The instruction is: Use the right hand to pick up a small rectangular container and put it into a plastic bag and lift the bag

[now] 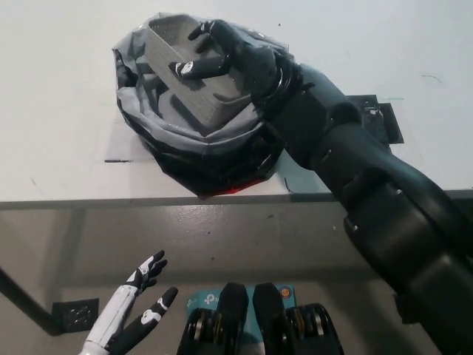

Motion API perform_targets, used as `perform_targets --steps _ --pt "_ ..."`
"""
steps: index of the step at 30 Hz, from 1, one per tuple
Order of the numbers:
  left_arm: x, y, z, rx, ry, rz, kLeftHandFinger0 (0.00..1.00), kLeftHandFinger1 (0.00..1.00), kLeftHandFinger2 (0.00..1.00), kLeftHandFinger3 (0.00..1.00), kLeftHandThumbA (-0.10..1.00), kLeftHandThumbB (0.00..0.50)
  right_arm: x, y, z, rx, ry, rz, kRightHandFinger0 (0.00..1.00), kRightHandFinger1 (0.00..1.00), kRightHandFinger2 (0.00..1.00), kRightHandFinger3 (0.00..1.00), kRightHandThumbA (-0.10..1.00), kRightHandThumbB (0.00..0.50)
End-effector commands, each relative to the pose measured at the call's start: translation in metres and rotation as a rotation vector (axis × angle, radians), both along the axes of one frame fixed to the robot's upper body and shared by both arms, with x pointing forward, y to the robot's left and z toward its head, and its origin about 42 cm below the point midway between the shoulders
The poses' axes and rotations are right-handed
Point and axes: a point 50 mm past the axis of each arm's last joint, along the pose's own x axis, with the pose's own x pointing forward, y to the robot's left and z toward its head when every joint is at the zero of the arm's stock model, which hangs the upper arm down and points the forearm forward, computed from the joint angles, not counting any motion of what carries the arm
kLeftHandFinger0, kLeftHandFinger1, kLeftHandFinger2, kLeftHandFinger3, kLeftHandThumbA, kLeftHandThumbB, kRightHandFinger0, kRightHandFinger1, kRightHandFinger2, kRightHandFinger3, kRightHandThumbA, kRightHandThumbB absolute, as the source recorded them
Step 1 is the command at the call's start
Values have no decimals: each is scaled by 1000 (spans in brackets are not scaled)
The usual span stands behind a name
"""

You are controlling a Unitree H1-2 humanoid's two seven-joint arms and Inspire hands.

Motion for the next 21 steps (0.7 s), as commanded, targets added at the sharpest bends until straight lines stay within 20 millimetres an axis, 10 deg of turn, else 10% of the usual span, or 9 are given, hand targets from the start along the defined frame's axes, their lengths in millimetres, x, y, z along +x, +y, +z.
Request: perform_targets --steps 1,21 --pt "3 0 13 27 -53 -41 1000 1000 1000 1000 800 147 -1 8 31 -70 -260 99 1000 1000 1000 1000 499 447" --pt "-3 2 13 65 -44 -54 1000 1000 1000 1000 826 136 14 -39 45 -75 -308 56 1000 1000 1000 1000 791 418"
